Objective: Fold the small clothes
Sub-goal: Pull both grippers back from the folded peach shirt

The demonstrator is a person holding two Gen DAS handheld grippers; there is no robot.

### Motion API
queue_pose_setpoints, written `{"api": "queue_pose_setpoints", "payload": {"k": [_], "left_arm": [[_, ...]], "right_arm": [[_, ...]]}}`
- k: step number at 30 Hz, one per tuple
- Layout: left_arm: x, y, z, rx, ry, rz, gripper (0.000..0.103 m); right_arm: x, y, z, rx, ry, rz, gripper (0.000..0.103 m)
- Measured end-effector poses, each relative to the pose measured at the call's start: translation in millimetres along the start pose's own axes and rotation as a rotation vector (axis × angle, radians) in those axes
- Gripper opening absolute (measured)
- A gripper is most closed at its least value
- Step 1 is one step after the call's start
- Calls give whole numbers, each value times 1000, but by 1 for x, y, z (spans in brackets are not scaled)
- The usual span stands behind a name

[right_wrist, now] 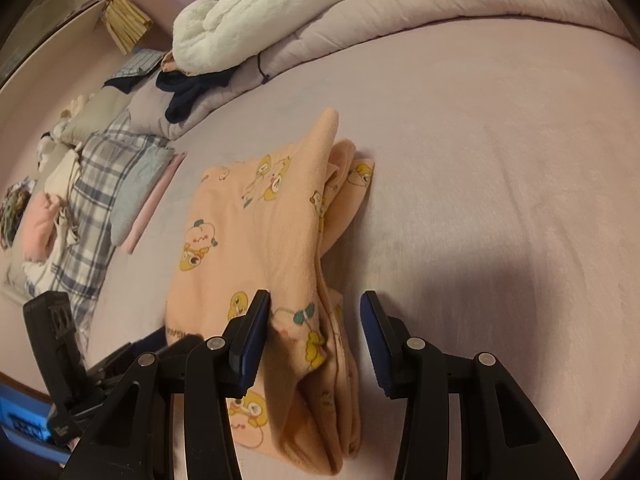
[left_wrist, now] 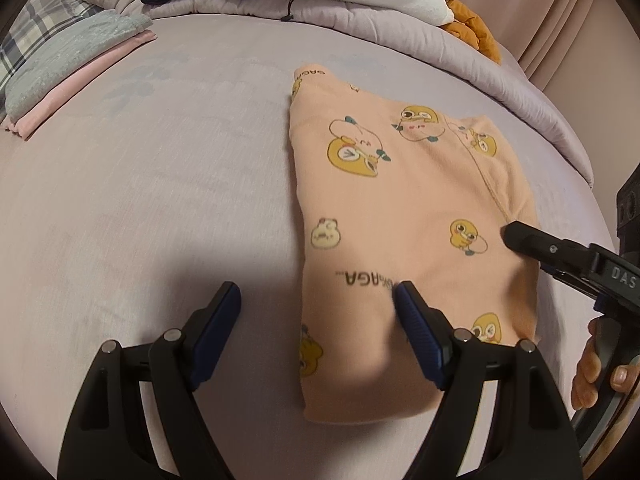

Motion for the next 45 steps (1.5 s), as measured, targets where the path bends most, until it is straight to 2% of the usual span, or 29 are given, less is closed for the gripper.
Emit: {"api": "queue_pose_setpoints", "payload": {"k": [6,10,12,15,20,24,38,45], "left_arm": [[1,-3,-7,-5,8,12,80],[2,-5,-12,-6,20,22,80],[1,-6,-15,-5,26,27,80],[-1,-7,-18,-4,31,32,80],[-4,-11,-23,-4,34,44,80],[-4,-14,-29,-5,39,61,85],[-8,-25,-37,8,19,103,89],[-11,-24,-42,3,25,152,99]], "right_arm": [[-13,-6,-12,-20,-92,15,45],[-13,-1,-26,-66,-158,-57,45],[-9,0,-30,-77,-187,-121,45],[-4,-3,-33,-79,-205,-158,45],[4,-11,-30,-71,-188,-170,46],[7,-16,-34,-56,-176,-182,50],[2,-23,-36,-27,-194,-186,51],[10,-18,-41,-33,-162,-196,51]]}}
Point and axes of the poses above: each gripper's, at about its wrist camera, not at the fingertips, and y roughly the way its jaws point, x to its right, z to its top, the point moved 7 cm from there along y, roughly the way its jaws point, and after that the axes turned 9 degrees about z, right-handed, at the moved point
